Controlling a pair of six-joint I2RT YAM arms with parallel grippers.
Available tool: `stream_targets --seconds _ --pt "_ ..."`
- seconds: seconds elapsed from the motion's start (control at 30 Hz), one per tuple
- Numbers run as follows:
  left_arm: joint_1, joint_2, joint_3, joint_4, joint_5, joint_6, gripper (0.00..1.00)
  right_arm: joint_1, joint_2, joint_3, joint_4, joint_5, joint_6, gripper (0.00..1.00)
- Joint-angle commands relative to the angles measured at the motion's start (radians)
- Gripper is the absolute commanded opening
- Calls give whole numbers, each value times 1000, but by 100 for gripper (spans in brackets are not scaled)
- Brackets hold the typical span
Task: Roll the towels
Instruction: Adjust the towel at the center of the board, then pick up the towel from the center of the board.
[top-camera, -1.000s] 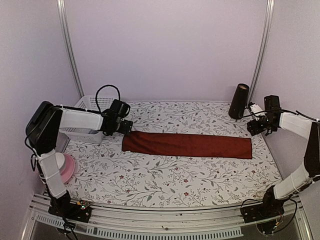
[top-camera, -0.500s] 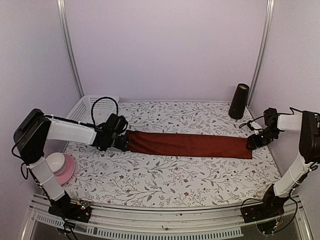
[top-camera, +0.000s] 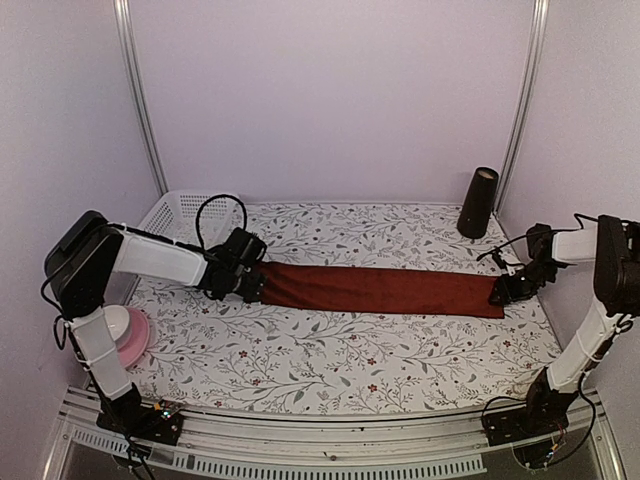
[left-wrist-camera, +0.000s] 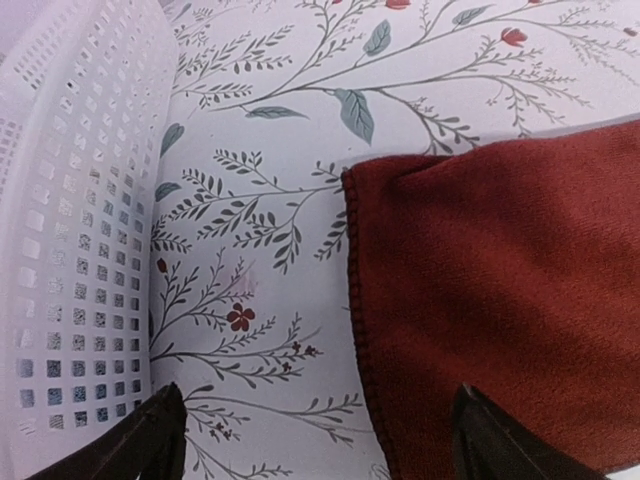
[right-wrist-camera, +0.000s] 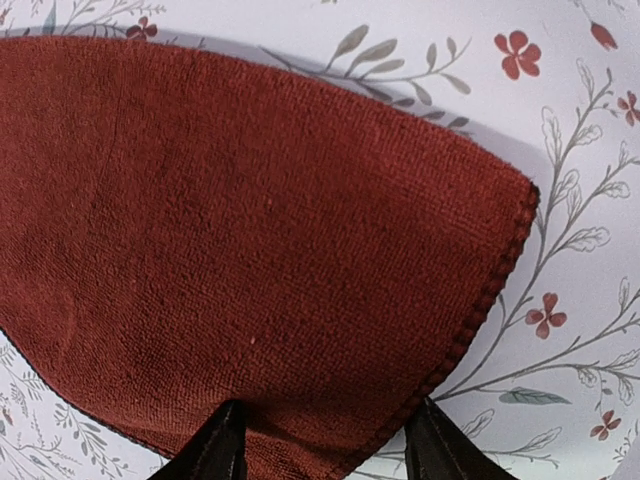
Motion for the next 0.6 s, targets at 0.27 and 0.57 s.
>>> stream_targets --seconds 0.27,0.57 --pt "-99 -87 -15 -34 -133 16 92 -18 122 55 -14 -31 31 28" --pt "-129 -92 -28 -51 -142 4 93 -18 80 102 -18 2 20 2"
